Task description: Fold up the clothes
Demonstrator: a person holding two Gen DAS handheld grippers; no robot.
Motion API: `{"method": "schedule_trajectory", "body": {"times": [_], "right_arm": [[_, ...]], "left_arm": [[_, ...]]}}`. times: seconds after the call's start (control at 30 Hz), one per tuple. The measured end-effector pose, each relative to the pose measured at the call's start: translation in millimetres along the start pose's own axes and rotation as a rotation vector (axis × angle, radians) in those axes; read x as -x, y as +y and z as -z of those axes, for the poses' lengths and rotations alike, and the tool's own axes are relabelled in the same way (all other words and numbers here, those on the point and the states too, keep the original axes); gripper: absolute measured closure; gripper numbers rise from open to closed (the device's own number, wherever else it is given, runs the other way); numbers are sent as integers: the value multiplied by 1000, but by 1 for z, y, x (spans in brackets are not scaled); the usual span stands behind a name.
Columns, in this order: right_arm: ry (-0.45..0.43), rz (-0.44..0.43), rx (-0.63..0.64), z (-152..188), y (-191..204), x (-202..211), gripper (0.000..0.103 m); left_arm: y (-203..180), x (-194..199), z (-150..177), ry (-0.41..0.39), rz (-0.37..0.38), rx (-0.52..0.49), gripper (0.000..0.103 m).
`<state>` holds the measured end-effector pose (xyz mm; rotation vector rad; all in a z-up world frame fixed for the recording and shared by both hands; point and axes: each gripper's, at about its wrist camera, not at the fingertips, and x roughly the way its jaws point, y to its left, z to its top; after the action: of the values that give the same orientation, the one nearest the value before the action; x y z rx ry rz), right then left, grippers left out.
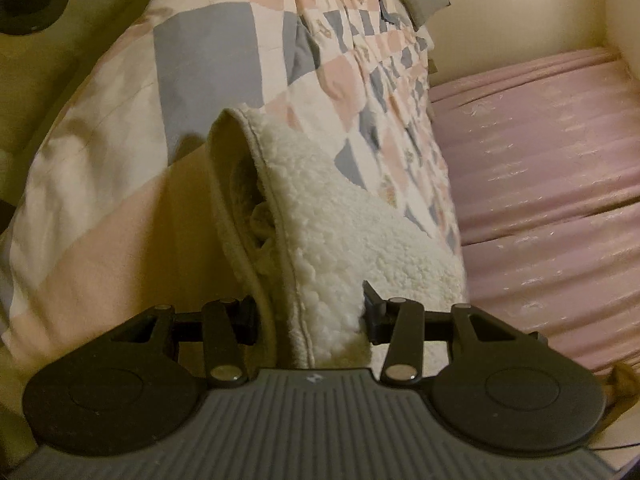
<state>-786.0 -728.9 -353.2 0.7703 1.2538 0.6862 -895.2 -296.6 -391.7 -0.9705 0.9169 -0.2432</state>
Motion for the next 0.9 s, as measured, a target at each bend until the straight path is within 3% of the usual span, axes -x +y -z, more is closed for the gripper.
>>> {"method": "schedule_trajectory", "body": {"times": [0.27,0.4,0.47,0.6,0.73,0.8,0.87,0.9], "right_arm": [[-62,-13,8,9,-48,-15,66],[-70,23,15,18,-60,-23,56],[-87,97,58,21,-49,-20,43],[-149,310,237,27,-8,-2,42],[-263,566,472,50,37,16,42],[-334,667,627,72,60,20,51],[-362,659,746,93,76,20,71],[-363,632,789,105,81,19,75]], "left_arm": [[11,-25,9,-9,-45,-117,59],[15,-21,15,-5,-72,-123,54],[10,-15,17,-2,-93,-138,54],[-10,10,19,-19,-177,-197,55],[-36,41,31,-107,-306,-290,63],[-60,51,44,-139,-346,-397,71],[-78,51,58,-138,-343,-489,74],[-86,47,66,-123,-338,-536,76]]}}
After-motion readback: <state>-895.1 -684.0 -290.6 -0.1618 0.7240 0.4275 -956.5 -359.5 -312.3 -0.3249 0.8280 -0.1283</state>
